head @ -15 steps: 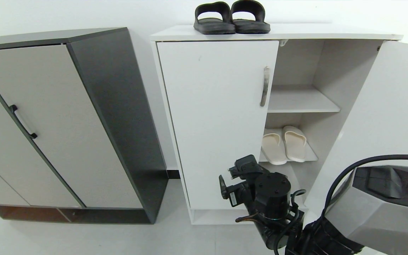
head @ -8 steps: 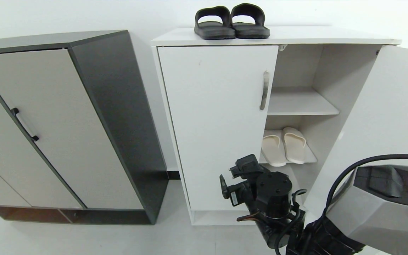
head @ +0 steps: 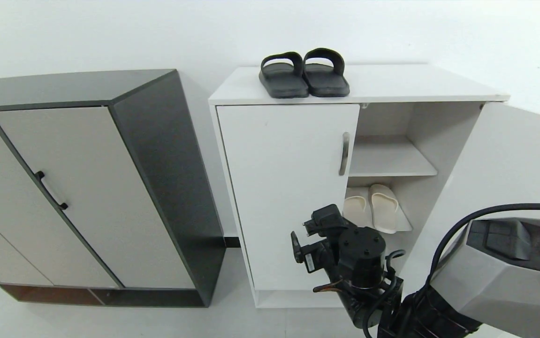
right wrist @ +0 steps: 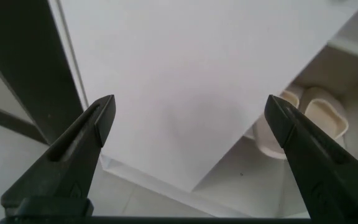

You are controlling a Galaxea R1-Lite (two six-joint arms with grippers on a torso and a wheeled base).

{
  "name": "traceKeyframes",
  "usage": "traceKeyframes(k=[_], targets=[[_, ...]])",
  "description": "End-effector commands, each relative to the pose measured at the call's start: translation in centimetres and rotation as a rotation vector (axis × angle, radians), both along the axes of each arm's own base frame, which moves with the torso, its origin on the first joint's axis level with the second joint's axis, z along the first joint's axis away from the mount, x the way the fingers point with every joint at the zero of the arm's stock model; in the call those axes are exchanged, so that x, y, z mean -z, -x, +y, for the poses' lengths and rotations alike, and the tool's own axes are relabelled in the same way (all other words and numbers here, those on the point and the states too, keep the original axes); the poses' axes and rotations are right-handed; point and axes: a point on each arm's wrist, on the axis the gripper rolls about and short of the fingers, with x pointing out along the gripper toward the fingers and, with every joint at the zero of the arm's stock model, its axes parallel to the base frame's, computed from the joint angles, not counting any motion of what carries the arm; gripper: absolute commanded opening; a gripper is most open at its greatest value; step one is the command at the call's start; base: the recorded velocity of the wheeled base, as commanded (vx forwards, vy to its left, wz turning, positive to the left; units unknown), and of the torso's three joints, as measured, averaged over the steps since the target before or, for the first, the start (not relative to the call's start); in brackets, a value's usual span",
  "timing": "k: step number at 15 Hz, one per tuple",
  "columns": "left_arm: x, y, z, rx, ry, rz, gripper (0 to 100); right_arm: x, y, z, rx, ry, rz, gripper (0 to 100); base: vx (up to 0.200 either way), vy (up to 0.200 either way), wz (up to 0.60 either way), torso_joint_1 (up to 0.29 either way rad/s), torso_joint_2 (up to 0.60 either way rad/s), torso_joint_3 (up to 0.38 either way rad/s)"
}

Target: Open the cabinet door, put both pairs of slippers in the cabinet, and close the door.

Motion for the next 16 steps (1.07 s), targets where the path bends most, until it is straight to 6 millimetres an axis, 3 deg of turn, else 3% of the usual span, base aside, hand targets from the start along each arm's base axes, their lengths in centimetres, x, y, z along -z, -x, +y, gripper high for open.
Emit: traceKeyframes(k=[1, 16], targets=[[0.01, -0.01, 0.0, 0.0, 0.001, 0.001, 0, 0.09, 0.01, -0.02, -0.001, 0.002, 0.002, 100, 0.0, 0.0, 0.0, 0.115, -0.46, -0.339], [0.01, -0.01, 0.0, 0.0, 0.001, 0.001, 0, 0.17, -0.02, -0.07, 0.002, 0.003, 0.002, 100, 0.0, 0.0, 0.0, 0.186, -0.5, -0.314]])
